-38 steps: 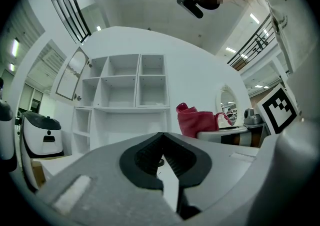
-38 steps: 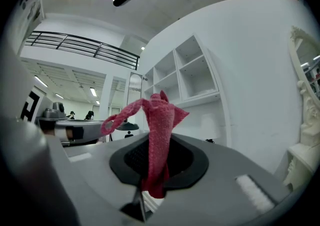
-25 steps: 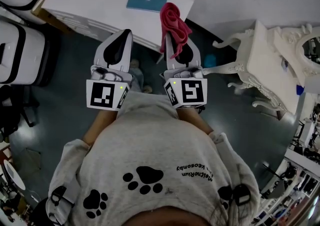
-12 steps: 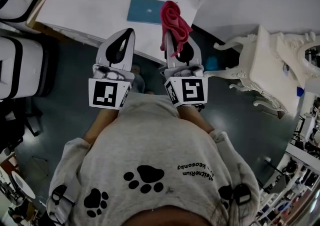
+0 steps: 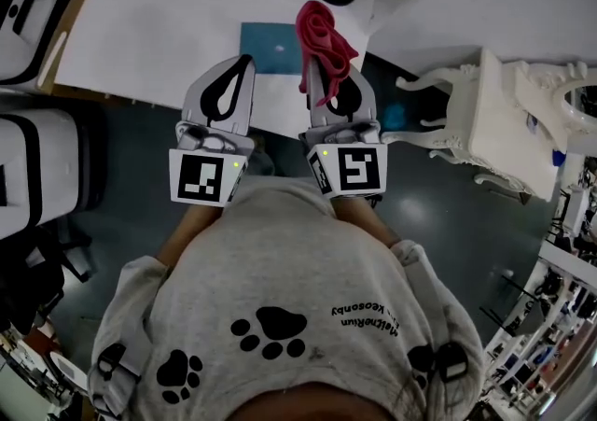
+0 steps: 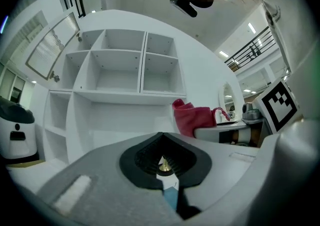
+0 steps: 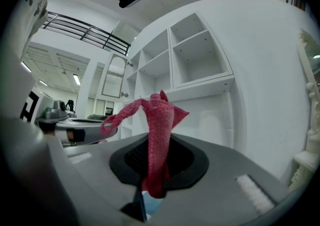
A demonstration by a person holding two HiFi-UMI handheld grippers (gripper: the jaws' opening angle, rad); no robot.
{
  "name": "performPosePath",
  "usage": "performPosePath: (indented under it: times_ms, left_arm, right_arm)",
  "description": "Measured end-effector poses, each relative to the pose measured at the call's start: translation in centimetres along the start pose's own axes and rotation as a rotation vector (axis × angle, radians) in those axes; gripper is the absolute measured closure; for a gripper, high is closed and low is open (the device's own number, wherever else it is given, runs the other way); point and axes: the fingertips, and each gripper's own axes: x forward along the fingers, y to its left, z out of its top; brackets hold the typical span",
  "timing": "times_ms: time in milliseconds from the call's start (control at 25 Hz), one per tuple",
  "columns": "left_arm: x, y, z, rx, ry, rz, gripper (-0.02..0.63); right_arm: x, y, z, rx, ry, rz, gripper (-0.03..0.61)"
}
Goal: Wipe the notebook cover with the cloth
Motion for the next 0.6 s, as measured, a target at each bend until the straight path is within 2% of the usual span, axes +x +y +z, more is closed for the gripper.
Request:
performPosePath:
  times_ms: [240, 600]
  left_arm:
    - [2.1, 2.4, -0.8, -0.012, 0.006, -0.059, 0.612]
    - [3.8, 3.7, -2.9, -0.044, 0.036, -0.089, 0.612]
  right_arm:
    - [2.7, -0.3, -0.5, -0.005, 0.016, -0.066, 0.532]
    - [4.3, -0.8, -1.9, -0.033, 0.055, -0.093, 0.532]
